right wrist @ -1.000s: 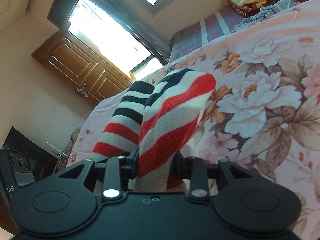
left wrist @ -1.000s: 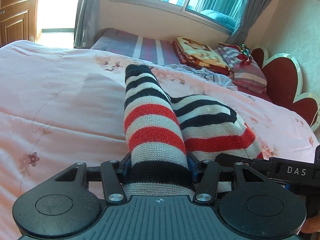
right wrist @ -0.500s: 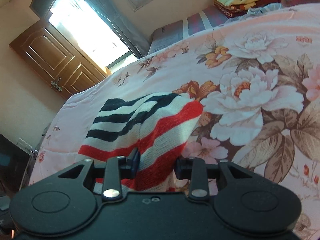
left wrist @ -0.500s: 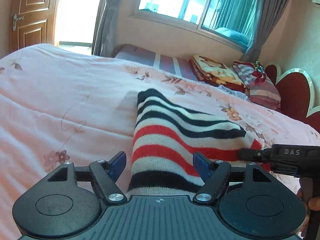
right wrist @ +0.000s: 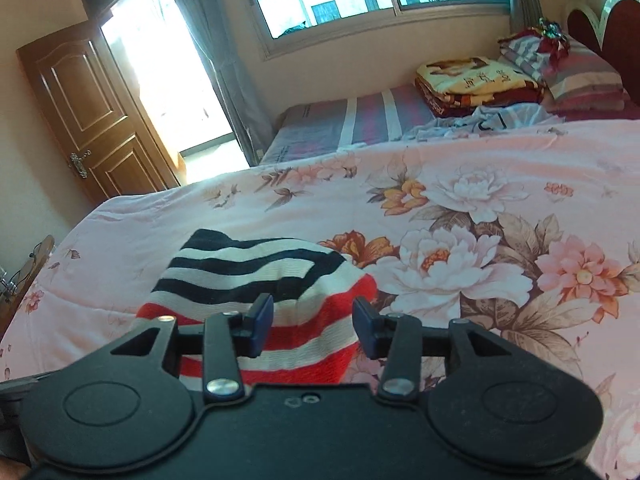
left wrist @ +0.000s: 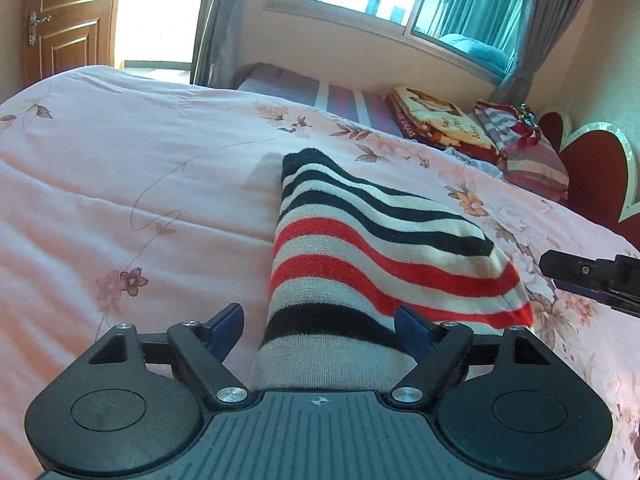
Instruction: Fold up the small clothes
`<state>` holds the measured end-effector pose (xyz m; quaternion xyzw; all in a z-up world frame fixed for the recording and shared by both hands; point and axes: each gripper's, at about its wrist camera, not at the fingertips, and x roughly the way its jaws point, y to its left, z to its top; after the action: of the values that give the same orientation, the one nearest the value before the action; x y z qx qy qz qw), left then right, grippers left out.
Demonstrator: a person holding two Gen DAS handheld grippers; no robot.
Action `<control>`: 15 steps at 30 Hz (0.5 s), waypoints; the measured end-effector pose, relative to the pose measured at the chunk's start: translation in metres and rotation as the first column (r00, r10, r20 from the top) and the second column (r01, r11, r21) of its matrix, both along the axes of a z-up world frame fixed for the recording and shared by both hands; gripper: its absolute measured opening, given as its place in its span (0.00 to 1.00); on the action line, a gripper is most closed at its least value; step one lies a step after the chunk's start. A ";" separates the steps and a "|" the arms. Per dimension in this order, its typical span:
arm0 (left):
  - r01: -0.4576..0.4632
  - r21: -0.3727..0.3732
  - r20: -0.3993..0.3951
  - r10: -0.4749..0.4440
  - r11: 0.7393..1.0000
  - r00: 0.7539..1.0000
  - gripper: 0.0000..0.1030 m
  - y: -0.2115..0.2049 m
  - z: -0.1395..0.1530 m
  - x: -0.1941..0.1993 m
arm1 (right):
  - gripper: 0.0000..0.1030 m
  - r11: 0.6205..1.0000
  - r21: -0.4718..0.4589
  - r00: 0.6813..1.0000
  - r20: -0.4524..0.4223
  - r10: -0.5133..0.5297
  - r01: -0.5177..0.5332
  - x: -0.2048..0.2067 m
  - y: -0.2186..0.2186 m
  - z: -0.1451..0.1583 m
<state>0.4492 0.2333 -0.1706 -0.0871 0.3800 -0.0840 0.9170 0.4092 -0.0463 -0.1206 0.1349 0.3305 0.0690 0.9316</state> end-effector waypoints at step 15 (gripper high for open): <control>0.067 0.072 -0.012 -0.066 0.995 0.998 0.91 -0.007 -0.017 -0.021 | 0.32 0.996 -0.083 0.997 -0.077 0.021 -0.028 -0.049 0.046 -0.047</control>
<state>0.4281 0.2258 -0.1872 -0.0414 0.3899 -0.1002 0.9145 0.3607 0.0000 -0.1676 0.0943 0.3699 0.0613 0.9222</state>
